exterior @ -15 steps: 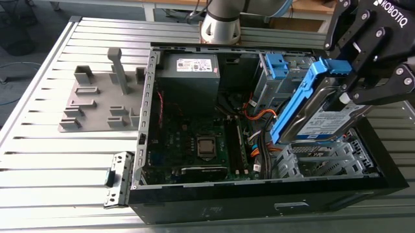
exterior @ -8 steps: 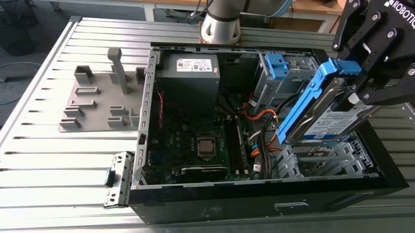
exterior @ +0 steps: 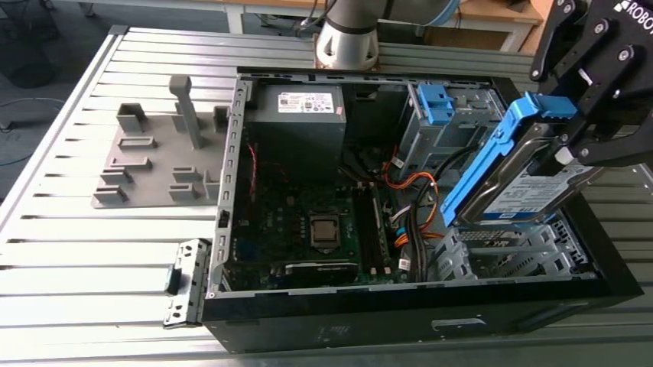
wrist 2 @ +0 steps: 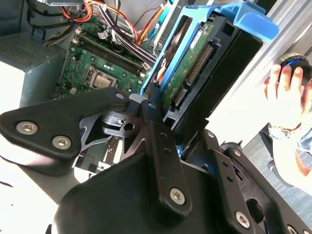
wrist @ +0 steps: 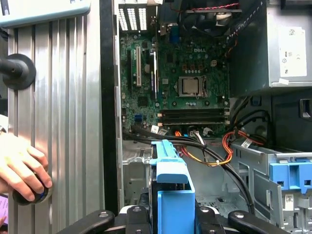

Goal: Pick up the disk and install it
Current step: 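Pick up the disk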

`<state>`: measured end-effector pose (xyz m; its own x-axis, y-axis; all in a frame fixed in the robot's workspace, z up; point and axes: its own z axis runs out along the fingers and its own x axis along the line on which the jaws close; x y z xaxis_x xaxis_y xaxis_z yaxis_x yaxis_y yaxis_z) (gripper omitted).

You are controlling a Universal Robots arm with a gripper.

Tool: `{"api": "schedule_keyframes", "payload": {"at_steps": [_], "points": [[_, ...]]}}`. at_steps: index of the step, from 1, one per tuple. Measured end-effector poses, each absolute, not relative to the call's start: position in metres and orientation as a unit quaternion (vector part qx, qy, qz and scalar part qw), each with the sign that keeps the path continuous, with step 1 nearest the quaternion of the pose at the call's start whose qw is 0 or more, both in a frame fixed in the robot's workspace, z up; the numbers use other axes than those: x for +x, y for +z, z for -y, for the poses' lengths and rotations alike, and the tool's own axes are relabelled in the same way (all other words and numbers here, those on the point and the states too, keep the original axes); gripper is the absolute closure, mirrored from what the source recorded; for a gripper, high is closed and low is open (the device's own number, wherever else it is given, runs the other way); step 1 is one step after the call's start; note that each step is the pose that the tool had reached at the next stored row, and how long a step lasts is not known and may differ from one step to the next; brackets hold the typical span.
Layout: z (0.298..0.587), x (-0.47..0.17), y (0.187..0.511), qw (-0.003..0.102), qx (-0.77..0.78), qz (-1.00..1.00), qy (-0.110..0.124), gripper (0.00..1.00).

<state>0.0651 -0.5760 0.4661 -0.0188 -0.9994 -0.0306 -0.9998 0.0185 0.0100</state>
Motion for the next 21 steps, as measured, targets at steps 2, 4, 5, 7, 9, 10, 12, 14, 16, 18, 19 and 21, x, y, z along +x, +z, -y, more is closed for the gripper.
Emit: {"api": "schedule_keyframes", "payload": {"at_steps": [2, 4, 5, 7, 9, 10, 12, 14, 16, 18, 19, 21], "points": [[0.578, 0.065, 0.466, 0.008, -0.700, -0.714, 0.015, 0.64], [0.582, 0.065, 0.466, 0.008, -0.700, -0.714, 0.015, 0.64], [0.585, 0.065, 0.466, 0.008, -0.700, -0.714, 0.015, 0.64], [0.589, 0.065, 0.466, 0.009, -0.700, -0.714, 0.016, 0.64], [0.593, 0.065, 0.465, 0.014, -0.700, -0.713, 0.021, 0.64], [0.594, 0.065, 0.465, 0.018, -0.700, -0.713, 0.025, 0.64], [0.595, 0.066, 0.465, 0.022, -0.700, -0.713, 0.029, 0.64], [0.596, 0.069, 0.464, 0.022, -0.700, -0.713, 0.029, 0.64], [0.596, 0.071, 0.463, 0.022, -0.700, -0.713, 0.029, 0.64], [0.596, 0.073, 0.461, 0.022, -0.700, -0.713, 0.029, 0.64], [0.596, 0.074, 0.460, 0.022, -0.700, -0.713, 0.029, 0.64], [0.596, 0.077, 0.458, 0.022, -0.700, -0.713, 0.029, 0.64]]}}
